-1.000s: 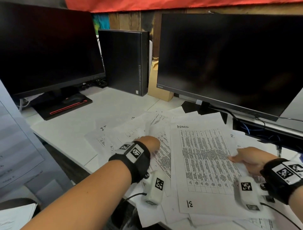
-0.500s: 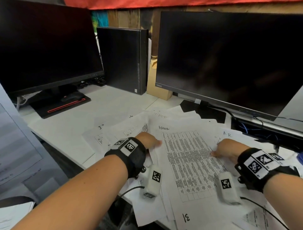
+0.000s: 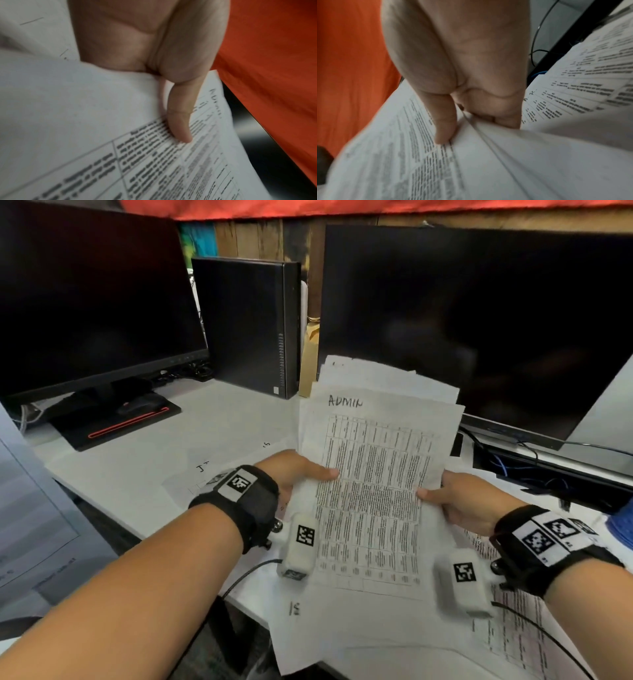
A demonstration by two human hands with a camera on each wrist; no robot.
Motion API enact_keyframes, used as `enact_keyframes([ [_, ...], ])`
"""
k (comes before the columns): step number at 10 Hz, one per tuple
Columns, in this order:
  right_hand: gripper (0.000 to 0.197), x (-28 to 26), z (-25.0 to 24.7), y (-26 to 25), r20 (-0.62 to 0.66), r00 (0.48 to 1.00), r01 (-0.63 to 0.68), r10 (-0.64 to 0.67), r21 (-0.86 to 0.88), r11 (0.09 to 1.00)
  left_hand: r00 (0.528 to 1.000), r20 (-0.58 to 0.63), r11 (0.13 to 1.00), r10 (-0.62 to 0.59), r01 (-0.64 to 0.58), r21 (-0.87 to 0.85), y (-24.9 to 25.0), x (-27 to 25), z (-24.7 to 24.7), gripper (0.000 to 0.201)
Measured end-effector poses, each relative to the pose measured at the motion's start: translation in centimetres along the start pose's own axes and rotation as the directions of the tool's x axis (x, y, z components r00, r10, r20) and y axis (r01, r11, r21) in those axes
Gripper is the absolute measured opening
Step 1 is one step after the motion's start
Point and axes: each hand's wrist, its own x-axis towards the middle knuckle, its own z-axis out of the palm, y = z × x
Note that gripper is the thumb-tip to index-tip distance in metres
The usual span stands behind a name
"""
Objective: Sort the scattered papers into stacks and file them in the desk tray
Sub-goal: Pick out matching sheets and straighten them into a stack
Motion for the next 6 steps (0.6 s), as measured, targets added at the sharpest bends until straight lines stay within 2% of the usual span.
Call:
enact_keyframes([
  [1, 0.031, 1.1, -0.9, 0.4, -0.108, 0.988, -0.099, 0.107, 0.080, 0.992, 0.995, -0.027, 0.893, -0.100, 0.101, 0.438, 1.5, -0.5, 0.1, 0.059],
  [2, 0.038, 3.2, -3.2, 2.2, -0.287, 0.941, -0.218, 0.182, -0.101, 0.971, 0.945, -0.324, 0.468, -0.050, 0.309, 0.828, 1.8, 0.1, -2.0, 0.072],
  [3, 0.042, 4.3, -4.3, 3.7, -0.291, 0.918, -0.310, 0.270, -0.100, 0.945, 0.903, -0.428, 0.462, -0.042, 0.398, 0.793, 1.3, -0.1, -3.3, 0.055],
  [4, 0.035, 4.4, -3.4, 3.9, -0.274, 0.910, -0.310, 0.313, 0.055, 0.949, 0.910, -0.414, 0.355, 0.018, 0.381, 0.854, -0.5, 1.3, -4.0, 0.043],
  [5, 0.027, 4.7, -1.9, 3.1, -0.196, 0.904, -0.337, 0.379, 0.218, 0.916, 0.921, -0.387, 0.415, 0.035, 0.339, 0.844, -1.1, 1.7, -3.0, 0.040],
  [6, 0.027, 5.6, -1.9, 3.0, -0.209, 0.867, -0.449, 0.452, 0.065, 0.891, 0.946, -0.318, 0.260, -0.064, 0.324, 0.910, -1.0, 1.2, -0.3, 0.037],
])
